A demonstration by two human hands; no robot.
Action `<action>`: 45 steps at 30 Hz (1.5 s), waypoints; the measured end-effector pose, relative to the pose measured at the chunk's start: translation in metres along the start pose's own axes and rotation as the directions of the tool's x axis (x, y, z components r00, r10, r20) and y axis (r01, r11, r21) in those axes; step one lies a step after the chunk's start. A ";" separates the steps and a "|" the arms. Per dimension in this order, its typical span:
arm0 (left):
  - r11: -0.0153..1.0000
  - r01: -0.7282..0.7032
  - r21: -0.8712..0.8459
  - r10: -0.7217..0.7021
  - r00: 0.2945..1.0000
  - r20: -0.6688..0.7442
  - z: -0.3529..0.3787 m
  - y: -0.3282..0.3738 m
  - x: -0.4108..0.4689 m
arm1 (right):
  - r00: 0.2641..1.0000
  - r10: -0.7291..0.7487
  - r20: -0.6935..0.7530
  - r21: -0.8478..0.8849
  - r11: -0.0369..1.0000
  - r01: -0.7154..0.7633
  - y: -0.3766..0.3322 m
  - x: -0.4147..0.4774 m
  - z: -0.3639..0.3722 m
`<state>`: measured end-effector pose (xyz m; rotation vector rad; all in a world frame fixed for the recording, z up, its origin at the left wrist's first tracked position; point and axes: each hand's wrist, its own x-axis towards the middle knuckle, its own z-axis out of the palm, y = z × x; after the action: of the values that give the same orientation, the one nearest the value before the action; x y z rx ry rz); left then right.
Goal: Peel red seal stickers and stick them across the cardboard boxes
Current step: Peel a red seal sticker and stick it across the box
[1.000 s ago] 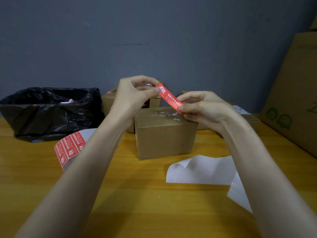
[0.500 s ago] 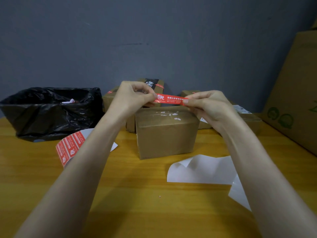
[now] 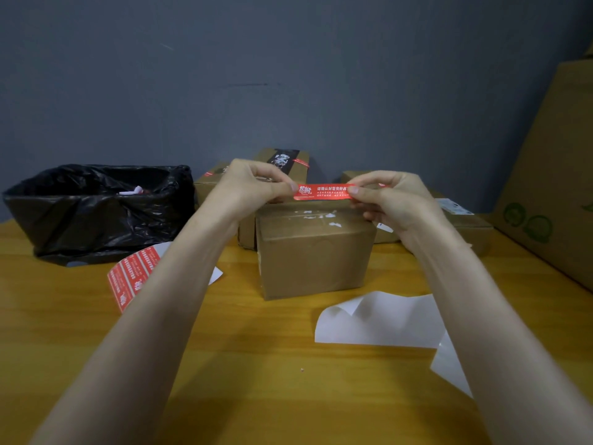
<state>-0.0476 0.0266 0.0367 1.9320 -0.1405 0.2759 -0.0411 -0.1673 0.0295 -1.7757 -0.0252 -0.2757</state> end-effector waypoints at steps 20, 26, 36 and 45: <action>0.962 -0.005 0.273 0.018 0.999 -0.045 0.011 -0.019 0.013 | 0.984 -0.160 -0.077 -0.404 0.907 0.116 0.013 0.022 0.023; 0.936 0.004 0.352 0.010 0.999 -0.037 0.014 -0.022 0.015 | 0.979 -0.203 -0.003 -0.506 0.845 0.174 0.014 0.020 0.021; 0.884 0.030 0.467 -0.008 0.999 -0.049 0.016 -0.020 0.014 | 0.958 -0.286 0.029 -0.609 0.755 0.244 0.019 0.020 0.024; 0.889 0.044 0.457 -0.015 0.998 -0.067 0.019 -0.022 0.012 | 0.960 -0.280 0.024 -0.641 0.732 0.229 0.020 0.020 0.025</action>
<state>-0.0288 0.0171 0.0137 2.3910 -0.0017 0.3737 -0.0137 -0.1500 0.0092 -2.4527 -0.1385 -0.6085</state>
